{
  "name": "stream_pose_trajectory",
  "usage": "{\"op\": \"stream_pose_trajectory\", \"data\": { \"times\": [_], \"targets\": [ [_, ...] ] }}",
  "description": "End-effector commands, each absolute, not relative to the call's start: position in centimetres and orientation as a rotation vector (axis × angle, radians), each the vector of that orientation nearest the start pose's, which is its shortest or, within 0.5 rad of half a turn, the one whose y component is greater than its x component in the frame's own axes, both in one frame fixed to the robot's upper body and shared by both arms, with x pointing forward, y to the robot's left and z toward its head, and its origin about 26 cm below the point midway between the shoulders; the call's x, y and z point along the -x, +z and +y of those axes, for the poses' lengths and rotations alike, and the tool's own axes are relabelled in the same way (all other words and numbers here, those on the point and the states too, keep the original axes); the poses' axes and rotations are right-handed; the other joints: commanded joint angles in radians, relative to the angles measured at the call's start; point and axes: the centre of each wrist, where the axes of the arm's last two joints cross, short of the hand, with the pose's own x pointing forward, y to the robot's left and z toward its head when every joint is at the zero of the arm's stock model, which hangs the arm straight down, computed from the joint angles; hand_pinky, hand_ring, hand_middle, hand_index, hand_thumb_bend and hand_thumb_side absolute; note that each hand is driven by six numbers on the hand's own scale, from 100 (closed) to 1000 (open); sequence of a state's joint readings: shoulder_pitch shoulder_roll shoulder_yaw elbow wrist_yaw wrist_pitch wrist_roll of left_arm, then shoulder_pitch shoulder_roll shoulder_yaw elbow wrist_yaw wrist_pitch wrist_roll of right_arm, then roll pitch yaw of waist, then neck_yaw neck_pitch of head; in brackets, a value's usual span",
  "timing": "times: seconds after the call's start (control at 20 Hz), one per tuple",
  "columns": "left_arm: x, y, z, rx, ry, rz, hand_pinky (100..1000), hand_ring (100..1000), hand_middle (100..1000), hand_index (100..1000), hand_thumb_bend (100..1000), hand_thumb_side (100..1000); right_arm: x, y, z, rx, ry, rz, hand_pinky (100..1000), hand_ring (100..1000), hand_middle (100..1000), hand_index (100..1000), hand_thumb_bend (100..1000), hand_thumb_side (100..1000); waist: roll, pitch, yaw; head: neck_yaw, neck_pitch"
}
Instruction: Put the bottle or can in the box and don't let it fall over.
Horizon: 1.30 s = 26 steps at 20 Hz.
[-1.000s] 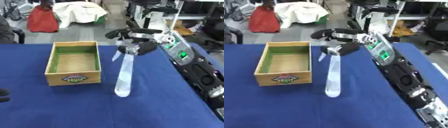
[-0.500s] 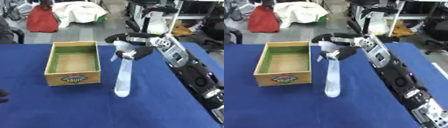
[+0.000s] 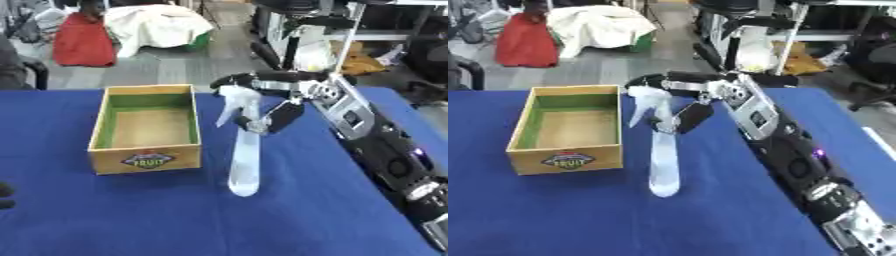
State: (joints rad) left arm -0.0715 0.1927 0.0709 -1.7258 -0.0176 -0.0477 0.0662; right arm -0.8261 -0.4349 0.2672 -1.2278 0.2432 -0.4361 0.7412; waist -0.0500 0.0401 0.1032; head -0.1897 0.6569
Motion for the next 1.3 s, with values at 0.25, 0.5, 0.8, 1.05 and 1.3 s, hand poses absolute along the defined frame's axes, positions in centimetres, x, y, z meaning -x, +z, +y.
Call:
{"op": "stream_pose_trajectory", "data": {
  "times": [0.25,0.5,0.8,1.05,1.3],
  "targets": [
    [-29.4,7.0,29.5,-0.252,-0.093,-1.876,613,648,565,837,498,725,-44.3,20.6,-23.4,0.021,2.064,-1.733,419,783,745,580,100,201,0.004,-0.007,0.000,-0.008,-0.012],
    [-29.4,7.0,29.5,-0.253,-0.092,-1.876,613,648,565,837,497,725,-44.3,20.9,-23.4,0.051,2.033,-1.776,242,614,548,329,100,198,0.004,-0.007,0.000,-0.011,-0.013],
    [-29.5,7.0,29.5,-0.254,-0.090,-1.877,614,648,564,837,496,726,-44.1,21.4,-23.4,0.141,2.037,-1.801,100,480,439,227,100,207,0.004,-0.008,0.003,-0.017,-0.016],
    [-29.5,7.0,29.5,-0.253,-0.089,-1.878,614,649,564,837,492,728,-43.9,22.2,-23.7,0.178,1.971,-1.897,100,397,353,166,100,204,0.001,-0.008,0.005,-0.023,-0.019],
    [-29.5,7.1,29.5,-0.253,-0.089,-1.880,614,649,564,837,491,730,-43.6,23.6,-24.1,0.214,1.944,-1.957,100,375,331,154,100,202,-0.001,-0.008,0.011,-0.026,-0.021]
  ]
}}
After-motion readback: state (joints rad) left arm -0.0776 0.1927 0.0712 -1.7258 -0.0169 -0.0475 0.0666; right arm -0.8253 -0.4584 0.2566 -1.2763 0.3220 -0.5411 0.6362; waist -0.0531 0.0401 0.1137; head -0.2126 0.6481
